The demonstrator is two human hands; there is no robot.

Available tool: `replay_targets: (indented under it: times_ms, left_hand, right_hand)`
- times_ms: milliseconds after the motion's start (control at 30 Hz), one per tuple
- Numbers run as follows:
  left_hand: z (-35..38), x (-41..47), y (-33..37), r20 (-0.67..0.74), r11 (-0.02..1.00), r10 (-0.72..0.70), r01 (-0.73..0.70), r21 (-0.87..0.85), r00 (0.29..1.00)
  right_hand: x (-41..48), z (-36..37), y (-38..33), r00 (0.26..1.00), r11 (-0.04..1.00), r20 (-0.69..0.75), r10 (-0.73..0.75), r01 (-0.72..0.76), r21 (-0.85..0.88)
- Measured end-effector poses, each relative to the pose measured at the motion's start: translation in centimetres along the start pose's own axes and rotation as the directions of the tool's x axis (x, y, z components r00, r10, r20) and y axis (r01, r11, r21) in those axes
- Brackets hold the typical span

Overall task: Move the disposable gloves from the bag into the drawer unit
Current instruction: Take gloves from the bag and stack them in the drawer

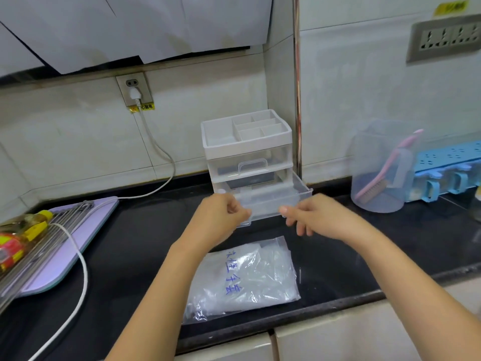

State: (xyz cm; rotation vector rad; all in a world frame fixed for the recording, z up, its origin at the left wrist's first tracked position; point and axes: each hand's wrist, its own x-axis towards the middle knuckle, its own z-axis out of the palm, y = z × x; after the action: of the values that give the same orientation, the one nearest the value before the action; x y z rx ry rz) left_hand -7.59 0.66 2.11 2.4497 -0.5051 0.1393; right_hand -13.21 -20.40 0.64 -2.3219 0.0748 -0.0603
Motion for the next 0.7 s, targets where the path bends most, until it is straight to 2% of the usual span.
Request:
replay_targets:
  times_ms: [167,300,433,467,533,600,700]
  left_hand:
    - [1.5,-3.2,-3.2,0.175,0.996,-0.091,0.087,0.027,0.980]
    - [2.4,-5.1,-6.1,0.136,0.979,-0.193,0.200,-0.034,0.972]
    - [3.0,-6.8,-7.3,0.073,0.959,-0.191,0.202,-0.201,0.979]
    - [3.1,-7.1,-7.4,0.063,0.945,-0.199,0.209,-0.250,0.978]
    - [3.4,-7.7,-7.6,0.052,0.912,-0.230,0.234,-0.337,0.972]
    - [3.9,-7.9,-7.9,0.033,0.883,-0.251,0.243,-0.403,0.967]
    - [4.5,-8.0,-8.1,-0.017,0.870,-0.251,0.218,-0.443,0.968]
  right_hand:
    - [-0.9,4.4,0.6,0.977,0.984,0.118,0.175,-0.169,-0.058]
    - [-1.1,5.4,0.9,0.968,0.969,0.064,0.242,-0.239,-0.054]
    - [-1.5,5.4,1.1,0.961,0.953,0.046,0.271,-0.261,-0.154]
    - [-1.5,5.5,1.2,0.962,0.956,0.048,0.267,-0.259,-0.135]
    - [-1.8,5.5,1.2,0.972,0.971,0.058,0.229,-0.232,0.061]
    - [-1.9,5.5,1.1,0.983,0.940,0.049,0.175,-0.182,0.288]
    - [-1.8,5.9,1.5,0.996,0.903,0.047,0.074,-0.086,0.422]
